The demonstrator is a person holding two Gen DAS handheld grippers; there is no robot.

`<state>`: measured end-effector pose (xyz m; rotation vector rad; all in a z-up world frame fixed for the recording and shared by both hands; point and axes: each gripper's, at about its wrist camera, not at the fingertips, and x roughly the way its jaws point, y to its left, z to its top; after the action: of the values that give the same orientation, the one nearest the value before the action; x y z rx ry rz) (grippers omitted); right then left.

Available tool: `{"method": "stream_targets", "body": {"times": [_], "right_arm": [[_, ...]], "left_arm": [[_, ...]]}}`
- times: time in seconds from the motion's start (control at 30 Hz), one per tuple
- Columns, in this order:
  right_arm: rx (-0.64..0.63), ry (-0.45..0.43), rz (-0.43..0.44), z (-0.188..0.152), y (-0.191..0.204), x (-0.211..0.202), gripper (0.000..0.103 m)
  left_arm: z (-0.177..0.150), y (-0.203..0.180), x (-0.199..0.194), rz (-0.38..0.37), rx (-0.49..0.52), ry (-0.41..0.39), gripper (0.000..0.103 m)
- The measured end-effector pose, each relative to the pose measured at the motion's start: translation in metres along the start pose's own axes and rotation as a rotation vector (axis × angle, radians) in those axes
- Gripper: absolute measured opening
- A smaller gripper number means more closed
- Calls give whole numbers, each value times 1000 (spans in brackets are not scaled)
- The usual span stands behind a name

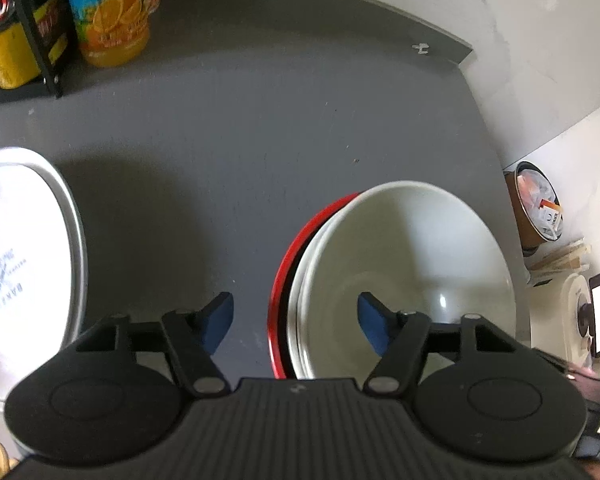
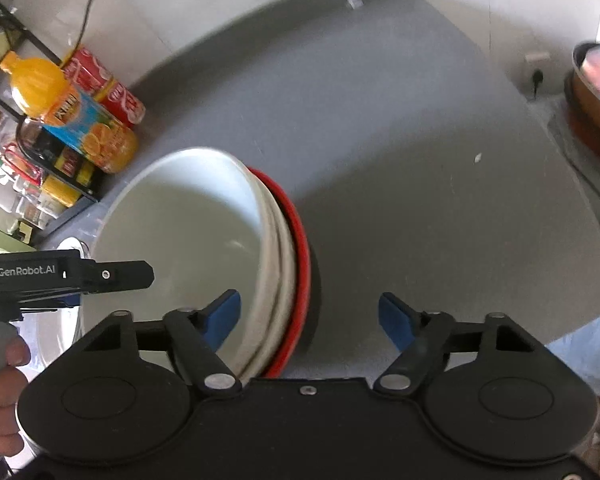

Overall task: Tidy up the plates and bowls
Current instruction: 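Move both grippers to the rim of the red bowl stack, then close both grippers on the rim of the red bowl stack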

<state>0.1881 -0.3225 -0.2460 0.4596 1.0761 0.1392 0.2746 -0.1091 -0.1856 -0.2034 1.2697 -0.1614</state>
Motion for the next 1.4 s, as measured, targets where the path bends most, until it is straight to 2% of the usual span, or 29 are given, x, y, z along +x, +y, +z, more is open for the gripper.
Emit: {"method": "stream_targets", "body": {"times": [0.03,0.1,0.17,0.2,0.27,0.57,0.9,1.2,1.4], "right_arm": [[8,11,3,-1,-2,3,67],[23,19,48,-2,-5,6,50],[20,30,99,-1,-5,7,39],[9,26,88,0,-3,6,37],[-7,23,70,0,0,6,35],[-38,-7,55,2,2,0,31],[-73,-55,61,9,26,-8,29],[-52,-48,67,9,37,-5,29],[-65,-53,76,12,51,-12,29]], "left_arm": [[0,2,3,-5,-24,12,59],[1,7,8,-31,-86,39,49],[1,13,13,-57,-141,63,37],[0,14,13,-48,-146,61,32],[0,13,14,-33,-144,55,27],[0,17,14,-57,-171,69,26],[4,26,-7,-66,-146,21,26],[11,42,-15,-77,-176,10,26],[11,53,-36,-89,-182,-10,26]]}}
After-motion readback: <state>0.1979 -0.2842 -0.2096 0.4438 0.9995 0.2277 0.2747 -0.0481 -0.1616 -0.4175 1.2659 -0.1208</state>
